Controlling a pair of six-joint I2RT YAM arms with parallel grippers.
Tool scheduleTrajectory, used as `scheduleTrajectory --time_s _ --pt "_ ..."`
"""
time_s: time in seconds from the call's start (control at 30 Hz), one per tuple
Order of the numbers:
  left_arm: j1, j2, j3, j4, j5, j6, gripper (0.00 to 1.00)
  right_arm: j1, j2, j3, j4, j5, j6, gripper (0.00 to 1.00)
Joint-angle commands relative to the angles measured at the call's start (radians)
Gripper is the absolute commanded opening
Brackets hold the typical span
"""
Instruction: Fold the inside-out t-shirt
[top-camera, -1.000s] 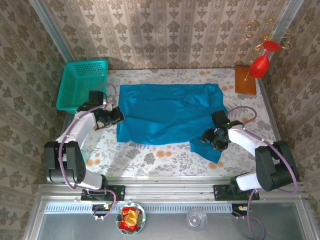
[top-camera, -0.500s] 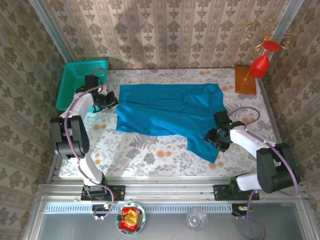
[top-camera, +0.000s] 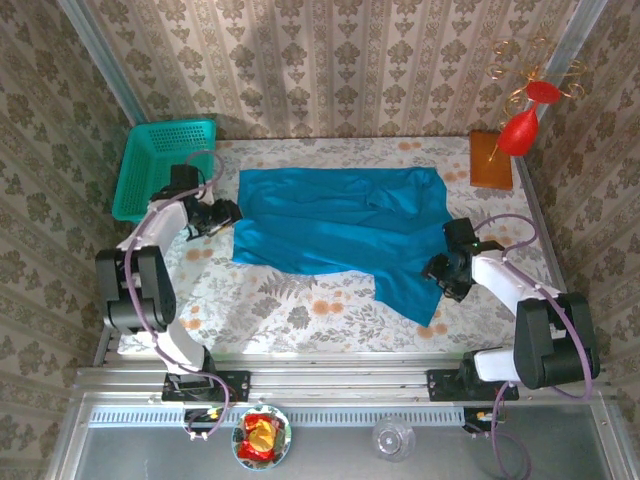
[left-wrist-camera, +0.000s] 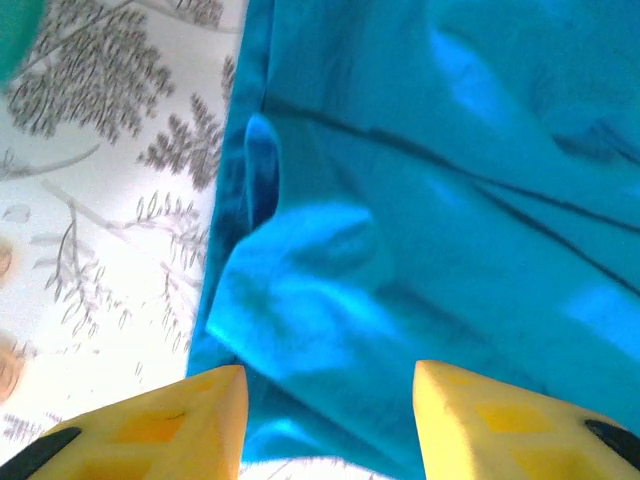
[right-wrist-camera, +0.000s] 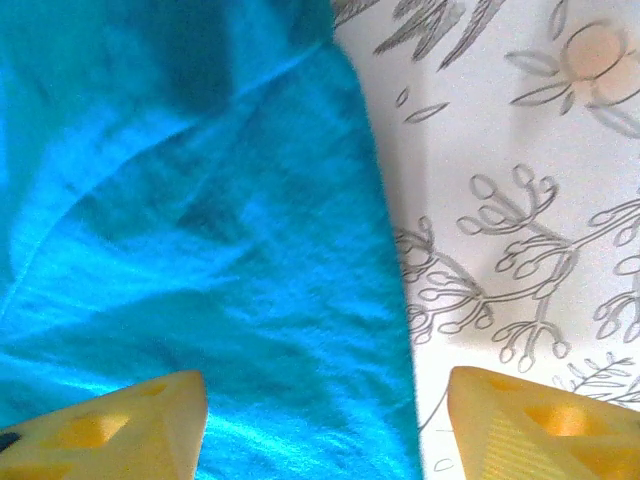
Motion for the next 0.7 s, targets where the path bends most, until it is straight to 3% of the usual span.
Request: scheduleTrajectory --time_s 0.0,0.27,0.4,0.53,0.67 --pt "0.008 -0.080 -0.088 0.024 -0.027 -0.012 0.48 -0.015 0.003 0.053 -0.079 -0.012 -0.066 0.61" --pt "0.010 -0.236 -0.270 0.062 -0.026 -0.051 0.48 0.099 -0.205 -0.086 -0.159 -0.039 0.051 0.54" --pt "0.009 -0.252 -0.290 0.054 -0.023 -0.050 0.48 0.141 -0.166 -0.117 -0.167 -0.065 0.115 0.51" --pt "0.008 -0.247 -0.290 0.053 -0.020 -0.048 0.48 0.178 -0.091 -0.150 -0.063 -0.130 0.179 0.50" --pt "0.008 -0.246 -0.284 0.053 -0.019 -0.048 0.48 0.182 -0.007 -0.136 -0.011 -0.138 0.206 0.41"
